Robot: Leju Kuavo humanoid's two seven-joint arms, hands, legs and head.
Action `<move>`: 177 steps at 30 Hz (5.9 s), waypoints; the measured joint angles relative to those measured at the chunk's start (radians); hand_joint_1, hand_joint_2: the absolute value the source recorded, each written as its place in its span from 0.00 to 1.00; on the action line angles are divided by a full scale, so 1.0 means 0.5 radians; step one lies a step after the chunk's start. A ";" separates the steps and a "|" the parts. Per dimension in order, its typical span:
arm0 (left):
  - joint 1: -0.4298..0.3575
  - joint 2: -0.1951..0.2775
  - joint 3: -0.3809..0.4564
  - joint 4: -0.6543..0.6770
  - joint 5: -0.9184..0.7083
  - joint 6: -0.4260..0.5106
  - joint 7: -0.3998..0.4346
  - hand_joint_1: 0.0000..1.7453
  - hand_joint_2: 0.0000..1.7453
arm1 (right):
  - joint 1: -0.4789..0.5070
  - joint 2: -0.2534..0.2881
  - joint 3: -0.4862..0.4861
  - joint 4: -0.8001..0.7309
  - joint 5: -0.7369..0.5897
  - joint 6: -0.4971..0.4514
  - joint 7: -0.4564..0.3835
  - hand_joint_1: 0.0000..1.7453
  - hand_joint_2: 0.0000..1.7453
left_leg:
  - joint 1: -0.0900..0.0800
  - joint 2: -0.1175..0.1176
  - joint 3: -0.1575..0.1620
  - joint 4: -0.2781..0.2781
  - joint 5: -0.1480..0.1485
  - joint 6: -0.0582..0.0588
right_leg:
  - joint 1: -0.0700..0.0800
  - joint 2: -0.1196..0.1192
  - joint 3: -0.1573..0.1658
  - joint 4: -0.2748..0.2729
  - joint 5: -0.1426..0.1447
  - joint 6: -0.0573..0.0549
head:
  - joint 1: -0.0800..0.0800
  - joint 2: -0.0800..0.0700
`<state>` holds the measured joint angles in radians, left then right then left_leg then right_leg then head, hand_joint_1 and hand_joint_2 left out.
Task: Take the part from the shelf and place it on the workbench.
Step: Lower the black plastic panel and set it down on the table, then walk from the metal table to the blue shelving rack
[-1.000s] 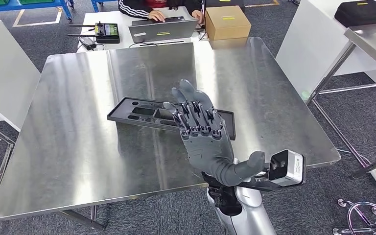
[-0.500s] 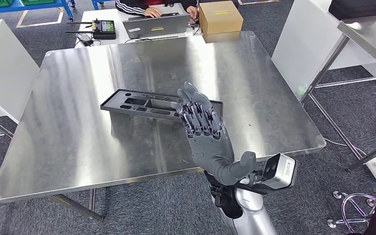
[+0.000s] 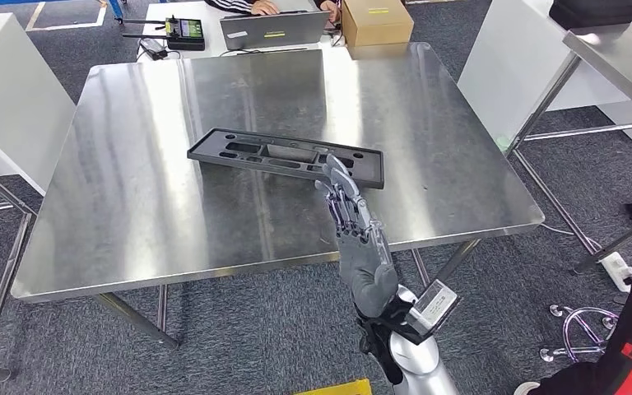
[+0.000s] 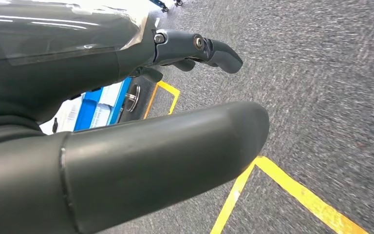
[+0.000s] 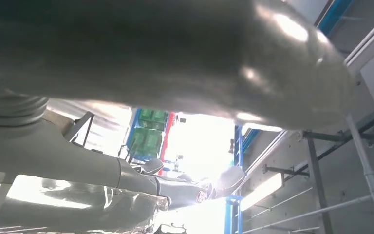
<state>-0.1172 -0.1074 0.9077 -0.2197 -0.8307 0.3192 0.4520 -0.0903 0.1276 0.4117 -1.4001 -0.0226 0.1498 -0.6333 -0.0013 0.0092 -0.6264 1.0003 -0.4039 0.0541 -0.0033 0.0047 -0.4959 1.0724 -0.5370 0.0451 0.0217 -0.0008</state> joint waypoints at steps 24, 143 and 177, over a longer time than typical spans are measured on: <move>0.001 0.008 0.011 0.002 -0.057 0.030 -0.002 0.00 0.00 | 0.142 -0.042 -0.053 0.190 0.542 -0.606 0.140 0.00 0.00 | 0.033 -0.005 0.159 0.026 -0.167 -0.005 | -0.012 -0.018 -0.373 0.171 0.011 -0.037 | 0.009 0.000; -0.013 0.007 0.103 0.002 -0.203 0.030 -0.017 0.00 0.00 | 0.117 -0.217 -0.974 2.461 0.651 -0.699 1.452 0.00 0.00 | 0.031 -0.095 0.222 -0.010 -0.193 -0.037 | -0.003 0.212 -0.149 -0.129 0.150 -0.032 | 0.009 0.000; -0.001 0.018 0.110 0.002 -0.147 -0.158 -0.025 0.00 0.00 | 0.115 -0.212 -0.974 2.463 0.657 -0.700 1.480 0.00 0.00 | 0.038 -0.001 0.169 0.026 -0.183 -0.009 | -0.016 0.040 -0.341 0.215 -0.004 -0.006 | 0.033 0.000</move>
<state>-0.1176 -0.0983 0.9627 -0.2190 -0.9043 0.2400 0.4394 -0.0327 0.0218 -0.0753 -0.1686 0.3061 -0.2001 0.1068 0.0175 0.0089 -0.5418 1.0131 -0.4956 0.0497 -0.0113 0.0249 -0.6665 1.1798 -0.5391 0.0422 0.0380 -0.0008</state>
